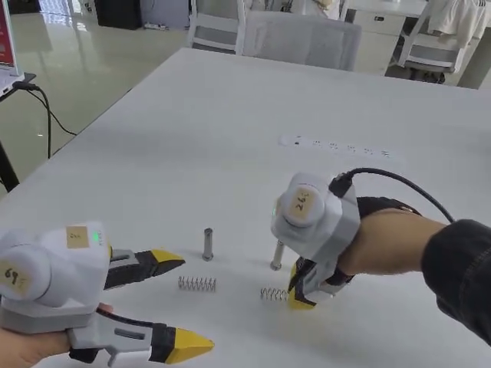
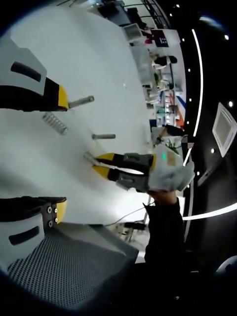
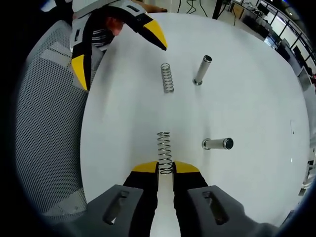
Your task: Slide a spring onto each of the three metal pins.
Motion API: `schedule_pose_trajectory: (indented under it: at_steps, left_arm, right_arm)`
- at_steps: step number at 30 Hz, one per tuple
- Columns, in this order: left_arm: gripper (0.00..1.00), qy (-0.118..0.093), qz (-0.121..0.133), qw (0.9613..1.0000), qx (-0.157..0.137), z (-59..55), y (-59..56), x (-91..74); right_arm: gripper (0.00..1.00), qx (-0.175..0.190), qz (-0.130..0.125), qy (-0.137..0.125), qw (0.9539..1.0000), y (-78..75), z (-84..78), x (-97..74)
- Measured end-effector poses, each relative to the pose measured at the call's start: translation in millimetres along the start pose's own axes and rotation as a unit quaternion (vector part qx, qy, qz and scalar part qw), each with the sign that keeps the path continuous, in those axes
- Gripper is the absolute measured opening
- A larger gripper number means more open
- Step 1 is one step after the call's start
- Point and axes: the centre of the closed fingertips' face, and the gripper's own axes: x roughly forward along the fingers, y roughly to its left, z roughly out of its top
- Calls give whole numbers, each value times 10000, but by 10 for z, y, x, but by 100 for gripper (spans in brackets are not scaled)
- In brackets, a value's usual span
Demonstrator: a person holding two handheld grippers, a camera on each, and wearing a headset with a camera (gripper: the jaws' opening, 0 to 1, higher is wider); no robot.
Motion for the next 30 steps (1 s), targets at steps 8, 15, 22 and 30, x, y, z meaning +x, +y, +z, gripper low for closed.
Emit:
schedule_pose_trajectory:
  at_steps: [8, 15, 22, 30]
  left_arm:
    - [62, 58, -107, 9999, 65, 5, -24, 16]
    - [57, 170, -333, 9991, 215, 41, -94, 62]
    - [54, 239, -548, 9975, 369, 109, -159, 125]
    - [52, 321, -709, 9955, 539, 190, -183, 214]
  right_arm:
    - [8, 40, 115, 2, 9999, 103, -12, -59]
    - [8, 59, 190, -55, 9998, 184, 11, -135]
    - [8, 36, 233, -197, 9995, 249, 92, -253]
    - [8, 32, 210, -319, 9993, 271, 143, -335]
